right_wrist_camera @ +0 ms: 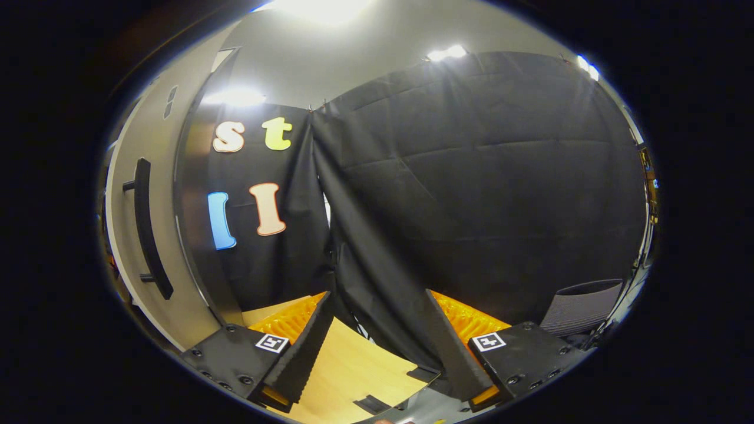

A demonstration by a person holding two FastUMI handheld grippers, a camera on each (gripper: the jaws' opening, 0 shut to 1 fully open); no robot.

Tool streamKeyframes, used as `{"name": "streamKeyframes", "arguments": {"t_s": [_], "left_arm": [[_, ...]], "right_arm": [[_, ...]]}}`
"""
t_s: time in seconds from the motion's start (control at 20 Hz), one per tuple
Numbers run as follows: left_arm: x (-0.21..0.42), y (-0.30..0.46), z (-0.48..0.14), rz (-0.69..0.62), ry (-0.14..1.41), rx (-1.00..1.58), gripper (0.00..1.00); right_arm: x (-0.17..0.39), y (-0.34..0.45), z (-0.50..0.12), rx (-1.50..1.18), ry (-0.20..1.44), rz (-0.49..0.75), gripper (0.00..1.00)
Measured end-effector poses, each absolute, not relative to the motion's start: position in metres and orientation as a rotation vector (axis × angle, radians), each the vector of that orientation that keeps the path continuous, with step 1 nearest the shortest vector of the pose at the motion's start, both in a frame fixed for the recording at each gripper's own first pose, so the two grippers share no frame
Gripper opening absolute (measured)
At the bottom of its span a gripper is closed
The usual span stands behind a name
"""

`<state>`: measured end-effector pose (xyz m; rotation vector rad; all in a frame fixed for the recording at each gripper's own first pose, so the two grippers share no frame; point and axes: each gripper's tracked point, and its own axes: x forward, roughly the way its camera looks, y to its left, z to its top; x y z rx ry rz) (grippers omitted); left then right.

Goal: Grab one shoe with the right hand and put it into the shoe cabinet, grab the other shoe with the left hand and put it into the shoe cabinet; then close the right door with the right hand and the left door with the left hand.

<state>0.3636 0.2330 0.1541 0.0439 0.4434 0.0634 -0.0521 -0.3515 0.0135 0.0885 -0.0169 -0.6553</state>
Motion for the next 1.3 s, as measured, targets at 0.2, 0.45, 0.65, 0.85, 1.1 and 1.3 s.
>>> {"name": "streamKeyframes", "arguments": {"t_s": [0.2,0.45,0.65,0.85,1.1,1.3], "left_arm": [[0.386,0.227,0.158,0.053,0.397,0.073,0.01],[0.395,0.230,0.150,0.087,0.388,0.047,0.08],[0.376,0.234,0.148,0.122,0.413,0.047,0.22],[0.356,0.229,0.159,0.102,0.424,0.094,0.72],[0.314,0.231,0.193,0.173,0.353,0.087,0.88],[0.253,0.220,0.237,0.209,0.187,0.030,0.91]], "right_arm": [[-0.065,-0.359,0.015,0.075,-0.018,-0.681,0.98],[-0.060,-0.362,0.017,0.064,-0.012,-0.659,0.98],[-0.047,-0.362,0.023,0.046,-0.027,-0.599,0.98],[-0.022,-0.360,0.022,0.043,-0.024,-0.510,0.98],[0.009,-0.357,0.031,0.038,-0.042,-0.393,0.98],[0.038,-0.353,0.037,0.054,-0.055,-0.309,0.98]]}}
